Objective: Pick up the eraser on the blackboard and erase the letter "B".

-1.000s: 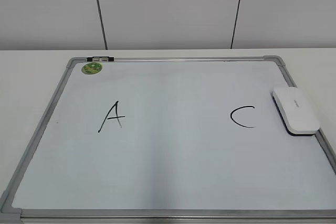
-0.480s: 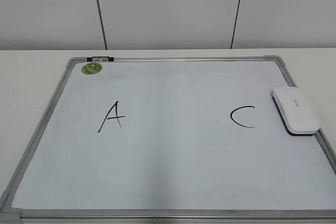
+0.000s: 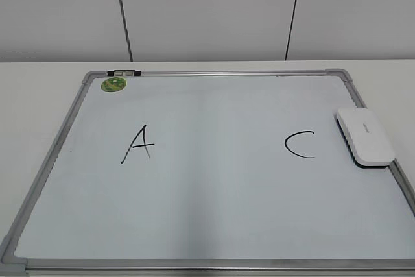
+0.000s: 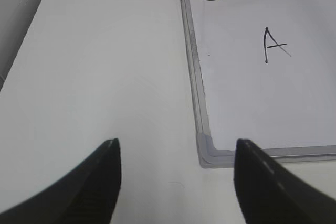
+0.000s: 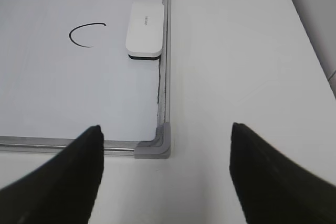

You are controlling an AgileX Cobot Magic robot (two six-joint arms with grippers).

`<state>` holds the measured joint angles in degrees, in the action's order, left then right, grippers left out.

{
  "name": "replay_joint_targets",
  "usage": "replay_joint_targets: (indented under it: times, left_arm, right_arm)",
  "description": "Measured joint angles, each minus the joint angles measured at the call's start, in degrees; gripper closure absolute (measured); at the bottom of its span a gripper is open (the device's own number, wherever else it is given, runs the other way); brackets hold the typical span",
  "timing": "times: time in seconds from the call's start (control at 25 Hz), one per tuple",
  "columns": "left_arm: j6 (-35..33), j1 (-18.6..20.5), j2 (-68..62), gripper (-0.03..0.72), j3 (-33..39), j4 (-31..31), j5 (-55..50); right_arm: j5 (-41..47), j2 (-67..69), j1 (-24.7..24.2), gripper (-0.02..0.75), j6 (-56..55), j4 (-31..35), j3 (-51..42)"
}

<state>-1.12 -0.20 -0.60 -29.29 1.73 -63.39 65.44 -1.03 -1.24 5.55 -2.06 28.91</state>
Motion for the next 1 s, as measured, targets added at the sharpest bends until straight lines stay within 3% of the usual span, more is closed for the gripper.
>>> replay_joint_targets:
  times: [1.0]
  left_arm:
    - [0.0,0.0,0.0,0.198,0.0,0.0,0.0]
  right_arm:
    - [0.0,0.0,0.0,0.164,0.0,0.0,0.0]
